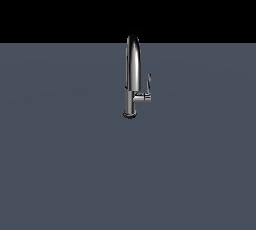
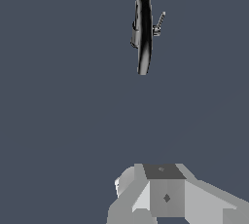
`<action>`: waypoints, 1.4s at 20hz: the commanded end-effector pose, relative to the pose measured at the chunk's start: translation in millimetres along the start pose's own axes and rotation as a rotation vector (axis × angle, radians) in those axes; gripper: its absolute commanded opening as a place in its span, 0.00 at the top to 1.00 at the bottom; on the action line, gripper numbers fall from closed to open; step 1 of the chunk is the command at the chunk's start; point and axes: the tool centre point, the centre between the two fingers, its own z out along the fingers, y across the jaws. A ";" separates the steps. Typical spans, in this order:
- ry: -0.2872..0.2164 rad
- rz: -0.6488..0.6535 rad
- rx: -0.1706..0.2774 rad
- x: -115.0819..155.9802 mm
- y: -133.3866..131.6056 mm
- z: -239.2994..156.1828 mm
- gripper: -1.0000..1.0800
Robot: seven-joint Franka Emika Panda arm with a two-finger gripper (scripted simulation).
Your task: Turn on the faucet by rotating a designated handle.
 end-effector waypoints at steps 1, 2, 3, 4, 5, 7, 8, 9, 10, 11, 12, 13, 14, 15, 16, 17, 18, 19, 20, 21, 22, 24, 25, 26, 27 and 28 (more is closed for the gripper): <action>-0.016 0.016 0.015 7.0 -0.3 0.6 1.00; -0.024 0.024 0.022 10.5 -0.5 0.8 1.00; -0.032 0.032 0.030 14.3 -0.6 1.1 1.00; -0.041 0.041 0.038 18.3 -0.7 1.4 1.00; -0.051 0.051 0.047 22.6 -0.8 1.8 1.00; -0.072 0.073 0.067 32.2 -0.8 2.8 1.00; -0.084 0.084 0.078 37.5 -0.7 3.5 1.00; -0.097 0.097 0.090 43.0 -0.6 4.2 1.00; -0.109 0.110 0.102 48.7 -0.4 5.1 1.00; -0.122 0.123 0.114 54.4 -0.1 6.0 1.00; -0.135 0.136 0.126 60.1 0.2 7.0 1.00; -0.148 0.149 0.138 65.9 0.6 8.1 1.00; -0.161 0.162 0.150 71.6 1.1 9.2 1.00; -0.174 0.175 0.162 77.4 1.6 10.5 1.00; -0.188 0.188 0.175 83.1 2.2 11.8 1.00; -0.201 0.202 0.187 88.9 2.9 13.2 1.00; -0.214 0.215 0.200 94.6 3.6 14.7 1.00; -0.228 0.228 0.212 100.3 4.4 16.3 1.00; -0.241 0.242 0.225 106.1 5.2 18.0 1.00; -0.254 0.255 0.238 111.8 6.1 19.7 1.00; -0.268 0.269 0.251 117.5 7.1 21.6 1.00; -0.295 0.296 0.276 128.8 9.2 25.6 1.00; -0.309 0.309 0.289 134.4 10.3 27.7 1.00; -0.322 0.323 0.302 140.0 11.4 30.0 1.00; -0.336 0.337 0.315 145.6 12.7 32.3 1.00; -0.350 0.350 0.329 151.1 14.0 34.7 1.00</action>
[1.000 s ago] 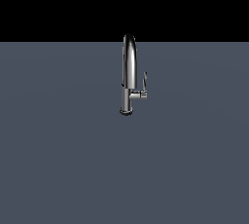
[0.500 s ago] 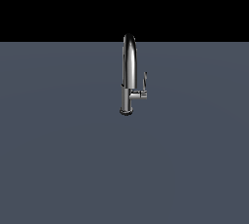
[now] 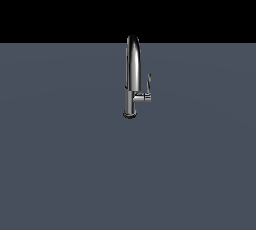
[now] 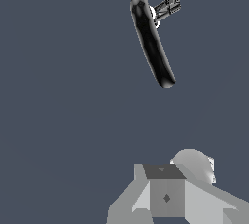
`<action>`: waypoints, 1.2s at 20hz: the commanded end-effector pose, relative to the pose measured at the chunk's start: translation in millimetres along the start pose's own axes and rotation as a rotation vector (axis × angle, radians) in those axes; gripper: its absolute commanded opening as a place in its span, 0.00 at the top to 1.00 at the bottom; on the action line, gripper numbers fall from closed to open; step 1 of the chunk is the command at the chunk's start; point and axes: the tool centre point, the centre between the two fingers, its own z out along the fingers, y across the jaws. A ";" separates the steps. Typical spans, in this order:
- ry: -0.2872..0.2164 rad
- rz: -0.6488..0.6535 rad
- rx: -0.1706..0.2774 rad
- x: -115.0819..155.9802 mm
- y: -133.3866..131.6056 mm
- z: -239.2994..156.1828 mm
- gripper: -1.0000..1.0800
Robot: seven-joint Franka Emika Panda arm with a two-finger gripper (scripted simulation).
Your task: Turn on the faucet by rotating a designated handle.
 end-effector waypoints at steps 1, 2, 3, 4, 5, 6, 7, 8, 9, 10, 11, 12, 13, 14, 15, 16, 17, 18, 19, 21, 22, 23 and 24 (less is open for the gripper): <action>-0.035 0.034 0.033 15.7 -0.7 0.7 1.00; -0.049 0.048 0.046 21.8 -0.8 1.1 1.00; -0.063 0.062 0.060 28.0 -0.8 1.7 1.00; -0.077 0.076 0.073 34.2 -0.7 2.3 1.00; -0.091 0.089 0.086 40.4 -0.6 3.0 1.00; -0.105 0.103 0.100 46.6 -0.4 3.8 1.00; -0.119 0.117 0.113 52.8 -0.1 4.7 1.00; -0.134 0.131 0.127 59.1 0.3 5.7 1.00; -0.148 0.145 0.141 65.3 0.8 6.8 1.00; -0.163 0.159 0.154 71.5 1.3 8.0 1.00; -0.177 0.173 0.168 77.7 1.9 9.3 1.00; -0.192 0.187 0.182 84.0 2.6 10.6 1.00; -0.207 0.202 0.196 90.2 3.4 12.1 1.00; -0.222 0.216 0.210 96.4 4.3 13.7 1.00; -0.237 0.231 0.224 102.7 5.2 15.5 1.00; -0.252 0.245 0.239 108.9 6.2 17.3 1.00; -0.267 0.260 0.253 115.2 7.3 19.2 1.00; -0.283 0.275 0.268 121.4 8.4 21.3 1.00; -0.298 0.290 0.283 127.6 9.7 23.5 1.00; -0.330 0.320 0.313 140.1 12.3 28.3 1.00; -0.346 0.336 0.328 146.4 13.8 30.9 1.00; -0.362 0.351 0.343 152.6 15.3 33.7 1.00; -0.378 0.367 0.359 158.9 16.9 36.6 1.00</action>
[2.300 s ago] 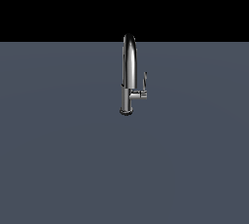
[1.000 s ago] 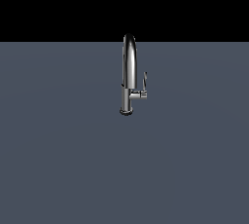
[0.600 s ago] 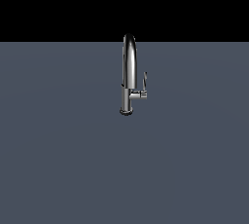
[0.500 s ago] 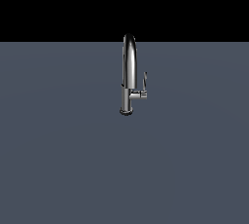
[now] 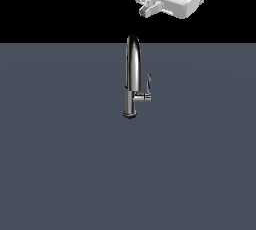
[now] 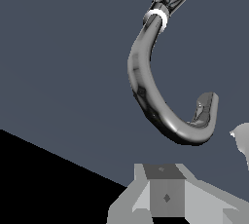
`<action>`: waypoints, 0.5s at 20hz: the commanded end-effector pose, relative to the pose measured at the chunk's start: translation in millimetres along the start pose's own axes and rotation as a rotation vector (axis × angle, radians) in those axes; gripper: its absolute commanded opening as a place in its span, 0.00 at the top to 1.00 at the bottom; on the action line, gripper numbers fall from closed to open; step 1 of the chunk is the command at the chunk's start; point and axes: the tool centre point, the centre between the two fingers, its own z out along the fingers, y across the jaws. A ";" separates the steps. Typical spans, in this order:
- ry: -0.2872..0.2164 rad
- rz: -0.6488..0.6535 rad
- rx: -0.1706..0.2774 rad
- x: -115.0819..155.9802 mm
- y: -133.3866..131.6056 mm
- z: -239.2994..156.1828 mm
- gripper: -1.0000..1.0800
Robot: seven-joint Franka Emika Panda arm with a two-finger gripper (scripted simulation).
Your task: Turn on the faucet by rotating a designated handle.
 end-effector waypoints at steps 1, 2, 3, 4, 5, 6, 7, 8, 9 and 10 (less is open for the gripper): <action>-0.042 0.040 0.040 17.8 -0.5 0.5 1.00; -0.059 0.056 0.056 25.1 -0.6 1.0 1.00; -0.076 0.073 0.072 32.4 -0.5 1.6 1.00; -0.094 0.090 0.089 39.8 -0.2 2.3 1.00; -0.111 0.107 0.105 47.4 0.1 3.2 1.00; -0.129 0.124 0.123 55.0 0.5 4.3 1.00; -0.148 0.142 0.140 62.8 1.1 5.5 1.00; -0.167 0.161 0.158 70.7 1.8 6.9 1.00; -0.186 0.179 0.176 78.7 2.6 8.4 1.00; -0.205 0.198 0.195 86.9 3.5 10.2 1.00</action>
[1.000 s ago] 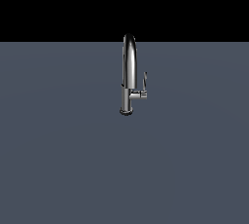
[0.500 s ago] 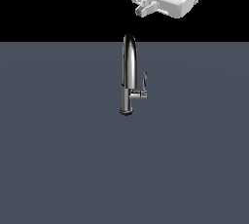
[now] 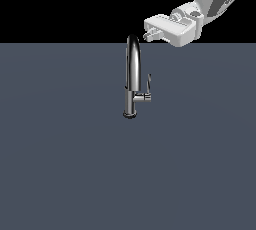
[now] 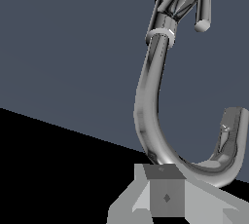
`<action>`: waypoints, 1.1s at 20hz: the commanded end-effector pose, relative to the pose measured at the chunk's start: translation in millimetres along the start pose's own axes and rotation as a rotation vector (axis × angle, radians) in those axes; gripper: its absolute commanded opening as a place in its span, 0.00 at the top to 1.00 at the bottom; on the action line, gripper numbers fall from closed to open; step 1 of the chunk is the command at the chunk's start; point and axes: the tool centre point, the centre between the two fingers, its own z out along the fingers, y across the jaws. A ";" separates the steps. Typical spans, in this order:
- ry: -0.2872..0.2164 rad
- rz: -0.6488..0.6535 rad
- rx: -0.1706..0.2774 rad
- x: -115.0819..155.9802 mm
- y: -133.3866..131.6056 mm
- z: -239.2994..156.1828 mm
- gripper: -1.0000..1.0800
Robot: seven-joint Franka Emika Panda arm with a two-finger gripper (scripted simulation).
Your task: Turn on the faucet by rotating a designated handle.
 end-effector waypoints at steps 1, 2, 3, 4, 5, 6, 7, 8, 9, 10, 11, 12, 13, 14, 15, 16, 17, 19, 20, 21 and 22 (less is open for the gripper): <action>-0.050 0.048 0.047 20.8 -0.7 0.6 1.00; -0.069 0.067 0.065 29.1 -0.8 1.2 1.00; -0.088 0.086 0.084 37.4 -0.6 2.0 1.00; -0.107 0.104 0.102 45.5 -0.4 2.9 1.00; -0.125 0.123 0.120 53.5 0.0 4.0 1.00; -0.144 0.141 0.138 61.4 0.5 5.2 1.00; -0.162 0.160 0.155 69.2 1.1 6.6 1.00; -0.180 0.178 0.173 76.9 1.8 8.2 1.00; -0.197 0.196 0.190 84.3 2.6 10.0 1.00; -0.214 0.213 0.206 91.5 3.4 11.8 1.00; -0.229 0.229 0.222 98.2 4.3 13.6 1.00; -0.244 0.244 0.237 104.7 5.2 15.6 1.00; -0.259 0.259 0.251 110.7 6.2 17.6 1.00; -0.272 0.273 0.264 116.4 7.1 19.6 1.00; -0.284 0.286 0.276 121.5 8.1 21.6 1.00; -0.295 0.297 0.287 126.1 8.9 23.5 1.00; -0.305 0.307 0.297 130.2 9.7 25.2 1.00; -0.320 0.323 0.312 136.4 11.0 28.0 1.00; -0.325 0.328 0.317 138.6 11.5 29.1 1.00; -0.329 0.332 0.321 140.2 11.8 29.9 1.00; -0.331 0.335 0.324 141.1 12.0 30.5 1.00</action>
